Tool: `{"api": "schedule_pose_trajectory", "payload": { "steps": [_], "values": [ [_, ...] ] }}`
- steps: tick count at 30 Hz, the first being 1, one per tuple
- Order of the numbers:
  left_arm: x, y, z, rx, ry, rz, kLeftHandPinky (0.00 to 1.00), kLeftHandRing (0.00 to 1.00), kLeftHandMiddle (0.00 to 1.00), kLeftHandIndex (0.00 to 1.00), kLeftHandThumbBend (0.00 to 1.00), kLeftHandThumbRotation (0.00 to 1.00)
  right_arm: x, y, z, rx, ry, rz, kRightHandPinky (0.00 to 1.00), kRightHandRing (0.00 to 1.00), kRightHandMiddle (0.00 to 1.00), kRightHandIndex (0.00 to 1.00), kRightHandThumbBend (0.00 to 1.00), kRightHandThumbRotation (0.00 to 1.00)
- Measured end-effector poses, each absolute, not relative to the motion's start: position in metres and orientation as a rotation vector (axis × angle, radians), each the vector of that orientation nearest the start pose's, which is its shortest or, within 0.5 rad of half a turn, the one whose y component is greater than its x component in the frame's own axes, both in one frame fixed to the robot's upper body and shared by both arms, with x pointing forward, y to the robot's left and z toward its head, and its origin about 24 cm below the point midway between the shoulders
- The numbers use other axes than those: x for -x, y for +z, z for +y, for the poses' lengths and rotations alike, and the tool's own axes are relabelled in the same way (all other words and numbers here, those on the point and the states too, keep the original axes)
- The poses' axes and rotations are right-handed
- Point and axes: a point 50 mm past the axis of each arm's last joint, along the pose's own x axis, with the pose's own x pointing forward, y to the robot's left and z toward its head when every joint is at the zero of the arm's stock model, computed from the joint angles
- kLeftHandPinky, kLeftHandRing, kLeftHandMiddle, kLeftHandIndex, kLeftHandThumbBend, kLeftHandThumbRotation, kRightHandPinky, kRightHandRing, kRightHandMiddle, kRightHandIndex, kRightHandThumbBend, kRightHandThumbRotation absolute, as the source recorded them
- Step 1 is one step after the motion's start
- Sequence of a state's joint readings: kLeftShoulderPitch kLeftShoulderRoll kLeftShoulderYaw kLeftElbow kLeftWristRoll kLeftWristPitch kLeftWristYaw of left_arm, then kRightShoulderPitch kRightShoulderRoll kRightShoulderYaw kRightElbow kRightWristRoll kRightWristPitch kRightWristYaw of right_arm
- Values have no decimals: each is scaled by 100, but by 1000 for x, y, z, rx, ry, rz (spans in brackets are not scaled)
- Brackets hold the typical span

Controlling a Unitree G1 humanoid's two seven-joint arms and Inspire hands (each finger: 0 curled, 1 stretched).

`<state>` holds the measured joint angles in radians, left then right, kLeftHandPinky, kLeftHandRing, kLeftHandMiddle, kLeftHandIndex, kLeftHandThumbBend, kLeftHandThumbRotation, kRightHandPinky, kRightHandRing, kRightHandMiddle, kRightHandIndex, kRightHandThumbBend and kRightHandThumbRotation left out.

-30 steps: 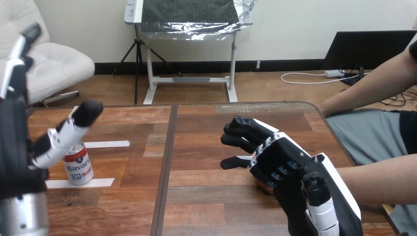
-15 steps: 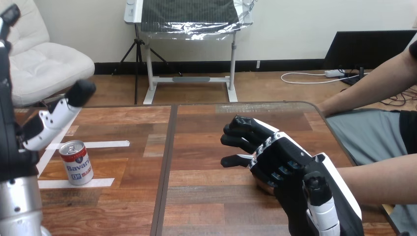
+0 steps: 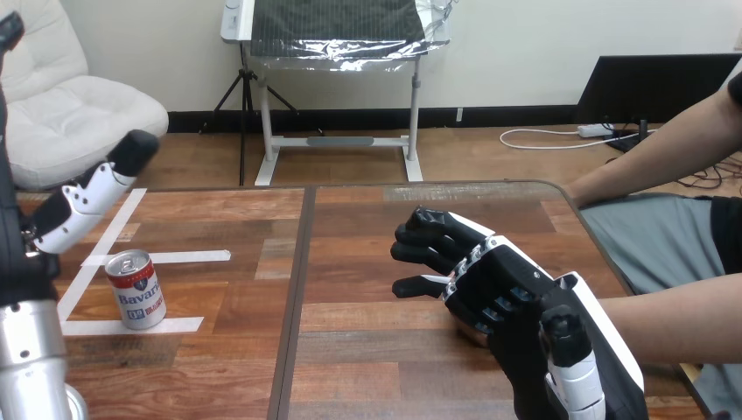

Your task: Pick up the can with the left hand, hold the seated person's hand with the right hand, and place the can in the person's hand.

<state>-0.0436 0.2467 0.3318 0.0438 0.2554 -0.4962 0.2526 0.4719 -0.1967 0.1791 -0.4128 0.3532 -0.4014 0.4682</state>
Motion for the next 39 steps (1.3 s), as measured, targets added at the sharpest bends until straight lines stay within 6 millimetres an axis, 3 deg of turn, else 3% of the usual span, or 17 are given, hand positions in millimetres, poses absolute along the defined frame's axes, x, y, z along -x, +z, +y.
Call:
{"api": "schedule_pose_trajectory", "payload": {
  "steps": [15, 39],
  "values": [
    [-256, 96, 283, -524, 455, -394, 96, 100, 99, 94, 99, 51, -149, 82, -139, -154, 513, -358, 69, 82, 82, 81, 83, 91],
    [-288, 67, 317, -552, 475, -130, 98, 100, 99, 96, 100, 46, -149, 82, -139, -152, 512, -357, 66, 81, 82, 81, 81, 90]
  ]
}}
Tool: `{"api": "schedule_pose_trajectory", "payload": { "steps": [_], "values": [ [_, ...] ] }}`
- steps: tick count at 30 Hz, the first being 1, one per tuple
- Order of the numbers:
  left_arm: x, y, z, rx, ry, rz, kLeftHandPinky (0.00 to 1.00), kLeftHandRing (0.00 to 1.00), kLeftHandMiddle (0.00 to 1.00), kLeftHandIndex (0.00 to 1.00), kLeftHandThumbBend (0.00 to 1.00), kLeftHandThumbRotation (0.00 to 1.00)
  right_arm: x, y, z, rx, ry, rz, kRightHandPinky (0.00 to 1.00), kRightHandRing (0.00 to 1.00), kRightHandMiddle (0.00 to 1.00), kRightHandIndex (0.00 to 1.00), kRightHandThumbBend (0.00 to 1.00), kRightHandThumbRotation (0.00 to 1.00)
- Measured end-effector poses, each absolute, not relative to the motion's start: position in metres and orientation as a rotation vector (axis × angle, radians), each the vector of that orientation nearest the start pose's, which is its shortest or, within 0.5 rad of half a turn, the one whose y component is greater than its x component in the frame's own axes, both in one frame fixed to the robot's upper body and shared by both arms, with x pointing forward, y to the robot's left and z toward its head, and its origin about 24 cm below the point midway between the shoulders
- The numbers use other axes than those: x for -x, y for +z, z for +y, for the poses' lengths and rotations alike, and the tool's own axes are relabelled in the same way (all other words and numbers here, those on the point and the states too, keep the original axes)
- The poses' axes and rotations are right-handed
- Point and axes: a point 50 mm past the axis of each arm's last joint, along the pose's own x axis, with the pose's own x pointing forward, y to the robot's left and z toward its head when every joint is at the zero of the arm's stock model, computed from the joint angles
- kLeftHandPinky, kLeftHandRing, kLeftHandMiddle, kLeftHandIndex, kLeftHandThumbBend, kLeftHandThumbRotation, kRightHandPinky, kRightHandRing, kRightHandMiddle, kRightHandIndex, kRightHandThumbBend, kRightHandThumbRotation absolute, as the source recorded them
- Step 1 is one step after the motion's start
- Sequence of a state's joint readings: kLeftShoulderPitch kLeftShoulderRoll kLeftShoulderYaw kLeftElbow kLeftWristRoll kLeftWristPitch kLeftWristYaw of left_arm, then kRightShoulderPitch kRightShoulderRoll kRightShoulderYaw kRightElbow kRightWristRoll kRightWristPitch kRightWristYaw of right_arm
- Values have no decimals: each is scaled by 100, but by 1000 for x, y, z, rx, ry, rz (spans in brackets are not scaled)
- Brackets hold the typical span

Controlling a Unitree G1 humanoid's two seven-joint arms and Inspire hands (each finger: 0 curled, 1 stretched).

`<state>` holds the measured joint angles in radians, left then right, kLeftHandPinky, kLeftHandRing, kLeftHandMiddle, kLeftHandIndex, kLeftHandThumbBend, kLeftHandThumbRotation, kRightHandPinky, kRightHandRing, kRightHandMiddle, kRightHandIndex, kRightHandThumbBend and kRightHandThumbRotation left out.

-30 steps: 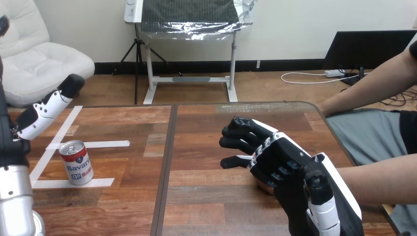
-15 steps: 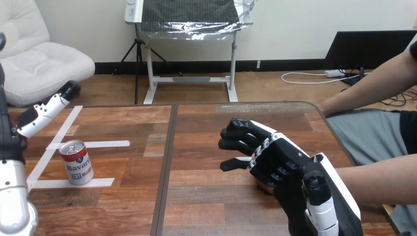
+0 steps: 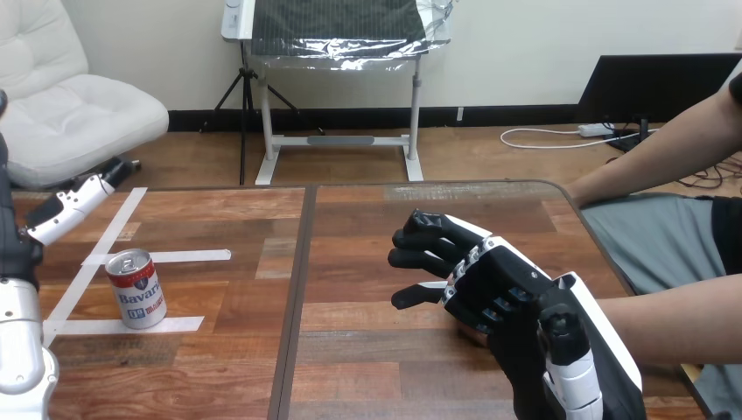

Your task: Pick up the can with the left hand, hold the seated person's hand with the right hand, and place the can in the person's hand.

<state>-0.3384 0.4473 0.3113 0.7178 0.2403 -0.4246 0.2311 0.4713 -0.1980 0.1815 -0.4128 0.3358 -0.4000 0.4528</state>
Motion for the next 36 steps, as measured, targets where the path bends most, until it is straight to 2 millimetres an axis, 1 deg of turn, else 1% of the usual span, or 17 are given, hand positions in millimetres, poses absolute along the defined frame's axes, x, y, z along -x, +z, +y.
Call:
{"api": "schedule_pose_trajectory", "payload": {
  "steps": [8, 17, 29, 36],
  "values": [
    [-294, 59, 321, -565, 448, -59, 98, 100, 99, 96, 100, 45, -149, 82, -139, -153, 518, -359, 65, 81, 81, 81, 80, 89],
    [-299, 51, 323, -582, 409, 9, 94, 99, 98, 95, 100, 45, -149, 82, -139, -155, 520, -361, 64, 80, 81, 81, 79, 89],
    [-302, 42, 324, -575, 365, 84, 92, 97, 96, 94, 100, 44, -149, 83, -139, -149, 520, -364, 61, 80, 81, 80, 80, 89],
    [-302, 38, 323, -558, 343, 110, 91, 96, 96, 95, 100, 45, -149, 83, -139, -148, 519, -364, 61, 80, 81, 80, 80, 89]
  ]
}}
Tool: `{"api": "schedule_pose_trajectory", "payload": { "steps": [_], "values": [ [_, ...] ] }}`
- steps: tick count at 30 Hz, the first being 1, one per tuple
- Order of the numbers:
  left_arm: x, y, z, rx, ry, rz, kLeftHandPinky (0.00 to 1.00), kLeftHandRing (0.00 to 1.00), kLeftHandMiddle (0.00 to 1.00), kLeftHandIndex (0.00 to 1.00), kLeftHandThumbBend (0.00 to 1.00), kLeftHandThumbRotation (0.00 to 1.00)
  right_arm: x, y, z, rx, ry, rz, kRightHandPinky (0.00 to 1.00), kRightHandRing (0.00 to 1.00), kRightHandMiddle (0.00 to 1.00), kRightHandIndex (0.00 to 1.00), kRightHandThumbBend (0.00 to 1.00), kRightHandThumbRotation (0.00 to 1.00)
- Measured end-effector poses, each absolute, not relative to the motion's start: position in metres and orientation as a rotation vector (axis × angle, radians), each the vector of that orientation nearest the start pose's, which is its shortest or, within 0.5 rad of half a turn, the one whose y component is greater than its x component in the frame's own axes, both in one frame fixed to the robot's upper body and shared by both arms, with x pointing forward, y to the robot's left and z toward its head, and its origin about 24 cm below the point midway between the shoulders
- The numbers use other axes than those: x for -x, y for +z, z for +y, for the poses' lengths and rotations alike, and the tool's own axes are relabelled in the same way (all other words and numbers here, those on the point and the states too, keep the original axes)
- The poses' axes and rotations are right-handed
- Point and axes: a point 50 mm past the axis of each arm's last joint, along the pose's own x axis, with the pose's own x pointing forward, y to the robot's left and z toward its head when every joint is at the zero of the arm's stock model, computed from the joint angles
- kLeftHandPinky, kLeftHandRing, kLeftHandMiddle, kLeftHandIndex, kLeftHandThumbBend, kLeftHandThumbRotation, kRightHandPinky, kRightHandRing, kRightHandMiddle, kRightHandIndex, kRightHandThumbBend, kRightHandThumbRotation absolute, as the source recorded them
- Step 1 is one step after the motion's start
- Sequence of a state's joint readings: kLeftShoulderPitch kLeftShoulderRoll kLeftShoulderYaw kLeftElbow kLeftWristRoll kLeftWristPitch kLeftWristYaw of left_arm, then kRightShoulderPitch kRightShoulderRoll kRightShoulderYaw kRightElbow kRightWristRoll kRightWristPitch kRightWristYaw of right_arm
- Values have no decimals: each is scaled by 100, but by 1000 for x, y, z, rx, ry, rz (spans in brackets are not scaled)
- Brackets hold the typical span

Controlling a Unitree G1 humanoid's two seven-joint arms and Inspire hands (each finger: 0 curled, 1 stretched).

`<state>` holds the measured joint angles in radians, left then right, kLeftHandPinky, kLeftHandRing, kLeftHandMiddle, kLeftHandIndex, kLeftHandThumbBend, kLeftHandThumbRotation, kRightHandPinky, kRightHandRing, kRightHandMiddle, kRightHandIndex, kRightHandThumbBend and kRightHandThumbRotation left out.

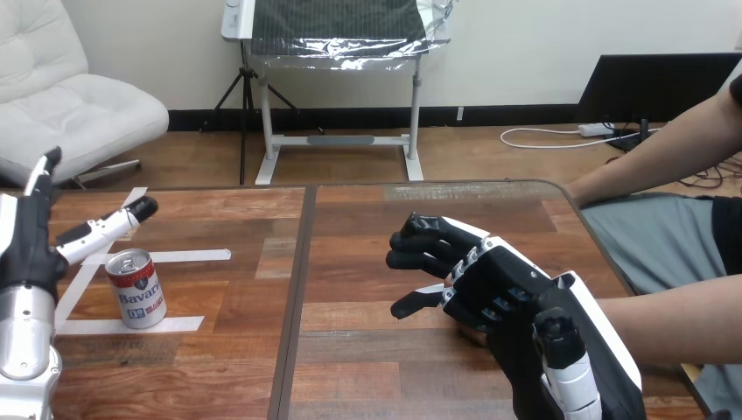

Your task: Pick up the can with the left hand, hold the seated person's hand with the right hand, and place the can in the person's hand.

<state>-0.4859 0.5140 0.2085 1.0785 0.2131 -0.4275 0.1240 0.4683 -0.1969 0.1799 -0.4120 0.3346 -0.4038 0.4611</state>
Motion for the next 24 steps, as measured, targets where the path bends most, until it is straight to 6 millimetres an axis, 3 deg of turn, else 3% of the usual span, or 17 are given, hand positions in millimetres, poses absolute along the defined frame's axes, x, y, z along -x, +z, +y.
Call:
{"api": "schedule_pose_trajectory", "payload": {
  "steps": [24],
  "values": [
    [-301, 32, 323, -513, 309, 164, 91, 98, 99, 97, 100, 51, -149, 83, -139, -128, 506, -365, 61, 79, 80, 78, 80, 91]
  ]
}}
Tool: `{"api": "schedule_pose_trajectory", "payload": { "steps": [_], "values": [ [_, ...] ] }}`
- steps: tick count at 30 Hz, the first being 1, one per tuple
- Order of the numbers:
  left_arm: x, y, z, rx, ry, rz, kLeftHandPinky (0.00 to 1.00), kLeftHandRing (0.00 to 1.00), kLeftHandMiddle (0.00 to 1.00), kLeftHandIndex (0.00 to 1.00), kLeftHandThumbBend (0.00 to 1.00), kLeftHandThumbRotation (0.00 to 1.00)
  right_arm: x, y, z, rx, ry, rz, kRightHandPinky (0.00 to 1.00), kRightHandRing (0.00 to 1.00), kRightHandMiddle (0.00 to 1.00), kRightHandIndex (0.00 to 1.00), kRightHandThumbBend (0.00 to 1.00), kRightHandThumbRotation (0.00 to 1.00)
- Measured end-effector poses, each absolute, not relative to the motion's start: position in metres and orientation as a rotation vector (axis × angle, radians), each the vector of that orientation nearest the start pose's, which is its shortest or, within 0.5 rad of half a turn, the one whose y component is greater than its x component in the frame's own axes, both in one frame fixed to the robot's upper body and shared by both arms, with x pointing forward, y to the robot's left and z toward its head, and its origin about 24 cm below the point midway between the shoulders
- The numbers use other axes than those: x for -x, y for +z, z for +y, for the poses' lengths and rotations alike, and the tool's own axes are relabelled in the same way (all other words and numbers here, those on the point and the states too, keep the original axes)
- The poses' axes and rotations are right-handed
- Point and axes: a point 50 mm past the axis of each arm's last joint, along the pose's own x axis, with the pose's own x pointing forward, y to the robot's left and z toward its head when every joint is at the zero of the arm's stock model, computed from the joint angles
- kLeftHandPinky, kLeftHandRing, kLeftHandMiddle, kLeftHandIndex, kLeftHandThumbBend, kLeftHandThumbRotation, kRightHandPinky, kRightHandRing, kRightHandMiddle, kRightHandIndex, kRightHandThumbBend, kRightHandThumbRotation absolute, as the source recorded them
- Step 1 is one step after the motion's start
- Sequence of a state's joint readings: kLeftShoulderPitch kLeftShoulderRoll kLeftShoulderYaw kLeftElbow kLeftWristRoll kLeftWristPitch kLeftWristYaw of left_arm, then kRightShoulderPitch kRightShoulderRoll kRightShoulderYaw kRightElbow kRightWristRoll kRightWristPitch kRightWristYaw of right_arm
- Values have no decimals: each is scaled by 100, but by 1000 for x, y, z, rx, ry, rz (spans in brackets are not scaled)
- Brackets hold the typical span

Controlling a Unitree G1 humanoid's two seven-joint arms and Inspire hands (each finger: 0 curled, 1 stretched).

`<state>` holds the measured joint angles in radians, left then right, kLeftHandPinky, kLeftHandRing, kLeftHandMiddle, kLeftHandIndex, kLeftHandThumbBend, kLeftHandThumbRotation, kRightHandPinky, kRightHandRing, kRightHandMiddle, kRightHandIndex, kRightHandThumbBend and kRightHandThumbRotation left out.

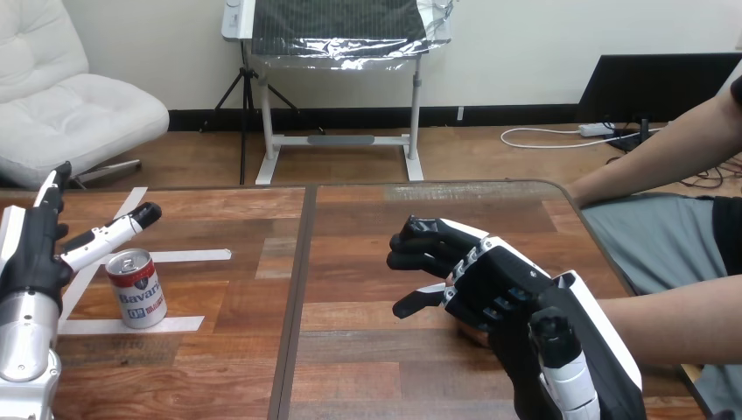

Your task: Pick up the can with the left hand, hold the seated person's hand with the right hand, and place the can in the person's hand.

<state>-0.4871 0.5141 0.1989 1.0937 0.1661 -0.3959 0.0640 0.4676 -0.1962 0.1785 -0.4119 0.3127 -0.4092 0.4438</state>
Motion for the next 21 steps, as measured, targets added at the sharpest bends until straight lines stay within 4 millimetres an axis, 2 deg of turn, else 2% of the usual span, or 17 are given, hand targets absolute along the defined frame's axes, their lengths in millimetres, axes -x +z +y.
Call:
{"api": "schedule_pose_trajectory", "payload": {
  "steps": [21],
  "values": [
    [-301, 27, 320, -488, 278, 199, 96, 99, 99, 98, 100, 48, -150, 84, -139, -128, 506, -372, 58, 78, 79, 78, 80, 90]
  ]
}}
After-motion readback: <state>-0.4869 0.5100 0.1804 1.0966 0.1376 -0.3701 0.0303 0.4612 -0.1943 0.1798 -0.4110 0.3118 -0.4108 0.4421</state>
